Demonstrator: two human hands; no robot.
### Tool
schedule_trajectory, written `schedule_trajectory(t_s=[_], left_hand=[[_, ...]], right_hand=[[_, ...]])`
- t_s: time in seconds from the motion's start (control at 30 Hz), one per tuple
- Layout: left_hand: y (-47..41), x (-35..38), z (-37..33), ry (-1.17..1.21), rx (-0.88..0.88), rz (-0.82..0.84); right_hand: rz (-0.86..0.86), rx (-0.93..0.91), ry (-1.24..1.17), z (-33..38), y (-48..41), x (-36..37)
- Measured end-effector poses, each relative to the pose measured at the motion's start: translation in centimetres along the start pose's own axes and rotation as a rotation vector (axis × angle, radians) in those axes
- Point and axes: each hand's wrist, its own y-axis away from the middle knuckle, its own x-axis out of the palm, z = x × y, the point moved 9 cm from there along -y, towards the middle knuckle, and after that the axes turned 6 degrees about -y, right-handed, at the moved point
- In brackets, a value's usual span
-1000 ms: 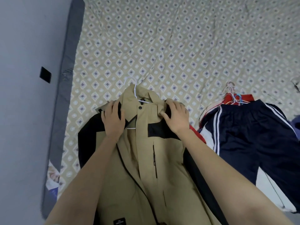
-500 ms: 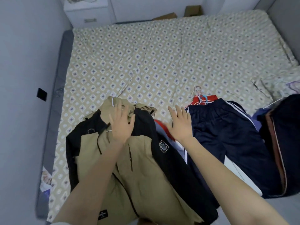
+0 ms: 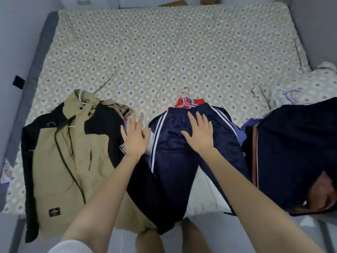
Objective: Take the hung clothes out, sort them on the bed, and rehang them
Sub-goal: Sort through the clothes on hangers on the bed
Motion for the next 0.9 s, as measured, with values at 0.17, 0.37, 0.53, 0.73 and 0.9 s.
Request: schedule_trajectory(t_s=[0.17,0.37,0.53,0.73,0.9], left_hand=[[0.2,3.4,-2.6,0.009,-0.020,0.050],[-1.1,8.2,-3.7,0.004,-0.024,0.106],[-3.9,13.3,-4.5,0.002,-0.002,0.136],[-8.9,21.9,-4.5,0.029,0.025,0.156],[-12.3,27.2,-4.4,-0.057,0.115,0.123]], right_hand=[[0.033,0.057,-0.040,-6.1,-0.7,0.6],[0.058,0.093,-0.053,-10.9,-3.6,2.8],[0.056,0.085,-0.021,-13.6,-7.8,5.4],[0.020,0.068,0.006,-16.3,-14.9,10.6],[0.002,-0.031,0.114,-16.4,-18.8,15.6]])
